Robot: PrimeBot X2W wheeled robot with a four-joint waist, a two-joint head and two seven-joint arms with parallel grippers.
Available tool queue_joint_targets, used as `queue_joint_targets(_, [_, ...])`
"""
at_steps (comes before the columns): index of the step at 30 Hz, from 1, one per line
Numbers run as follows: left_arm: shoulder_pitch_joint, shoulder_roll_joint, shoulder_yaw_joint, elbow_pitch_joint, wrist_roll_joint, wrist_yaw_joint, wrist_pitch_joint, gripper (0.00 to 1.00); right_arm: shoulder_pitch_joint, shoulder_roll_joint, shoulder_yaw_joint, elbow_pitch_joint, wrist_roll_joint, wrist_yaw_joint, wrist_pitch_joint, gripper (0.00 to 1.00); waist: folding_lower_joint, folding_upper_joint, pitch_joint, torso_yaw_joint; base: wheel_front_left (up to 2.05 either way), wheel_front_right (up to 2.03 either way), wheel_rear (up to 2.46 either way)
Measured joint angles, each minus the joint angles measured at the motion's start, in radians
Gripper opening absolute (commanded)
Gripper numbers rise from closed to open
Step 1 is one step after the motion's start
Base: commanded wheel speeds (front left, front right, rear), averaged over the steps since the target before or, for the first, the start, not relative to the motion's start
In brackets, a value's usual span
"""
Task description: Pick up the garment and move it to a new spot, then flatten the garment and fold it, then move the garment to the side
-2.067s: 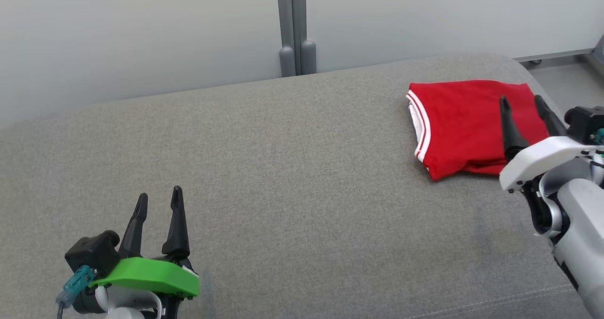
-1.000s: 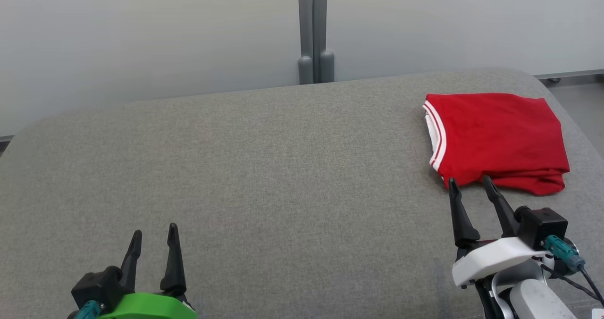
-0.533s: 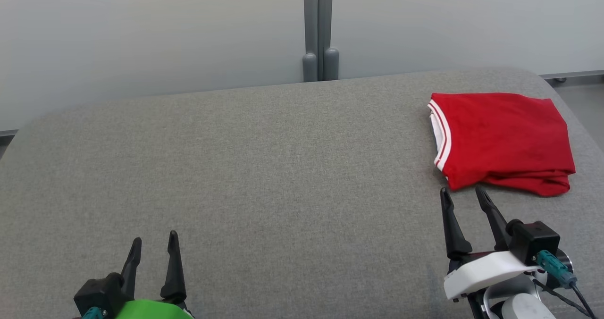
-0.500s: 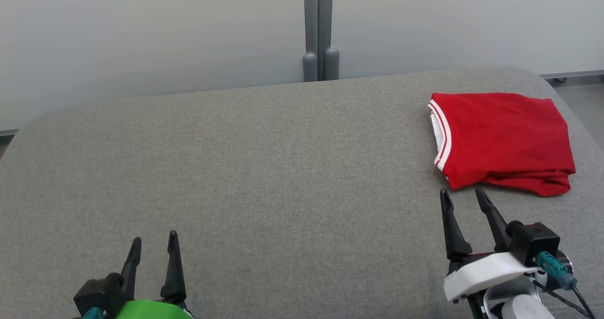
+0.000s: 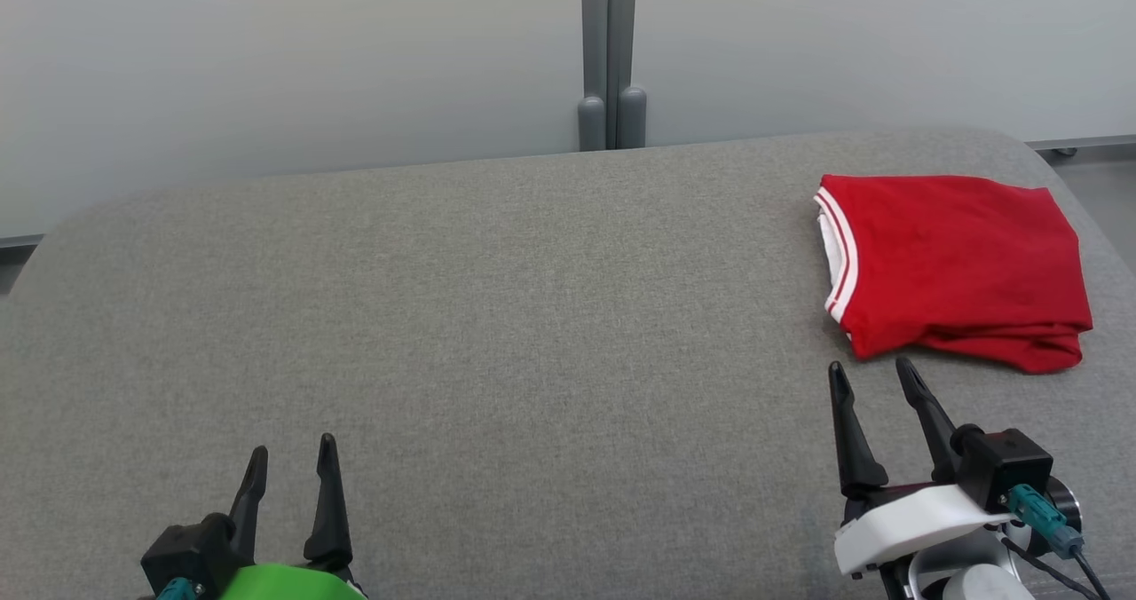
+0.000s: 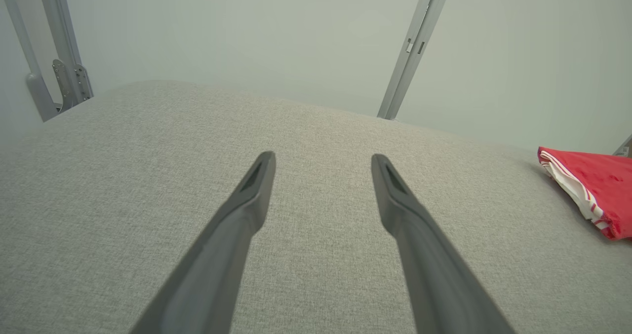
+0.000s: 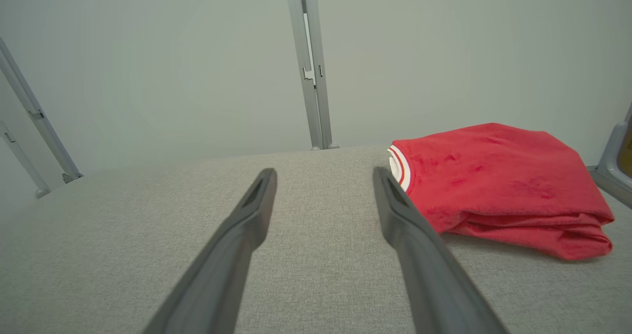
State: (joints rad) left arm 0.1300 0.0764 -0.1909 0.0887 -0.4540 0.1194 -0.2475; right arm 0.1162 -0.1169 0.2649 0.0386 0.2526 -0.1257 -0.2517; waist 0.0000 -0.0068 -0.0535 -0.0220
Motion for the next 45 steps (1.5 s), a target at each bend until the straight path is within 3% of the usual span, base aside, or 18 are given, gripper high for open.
queue_joint_targets(25, [0.0, -0.003, -0.007, -0.001, 0.018, 0.0, 0.0, 1.0, 0.022, 0.021, -0.004, -0.017, -0.019, 0.0, 0.0, 1.0, 0.0, 0.0, -0.004, 0.006, 0.0, 0.0, 0.0])
queue_joint_targets(26, [0.001, -0.004, -0.008, 0.001, 0.018, 0.0, 0.0, 0.0, 0.024, 0.022, -0.003, -0.015, -0.02, 0.0, 0.0, 0.0, 0.0, 0.0, -0.005, 0.006, 0.0, 0.0, 0.0])
queue_joint_targets(34, [0.018, -0.011, -0.012, 0.061, 0.008, -0.002, 0.002, 0.0, 0.063, 0.026, 0.006, 0.034, -0.004, 0.002, 0.006, 0.0, 0.0, 0.0, -0.004, 0.006, 0.0, 0.0, 0.0])
queue_joint_targets(45, [0.018, -0.019, -0.001, 0.059, -0.127, -0.022, 0.028, 0.0, 0.079, 0.03, 0.005, 0.006, 0.129, 0.024, 0.006, 0.0, 0.0, 0.0, 0.005, 0.008, 0.0, 0.0, 0.0])
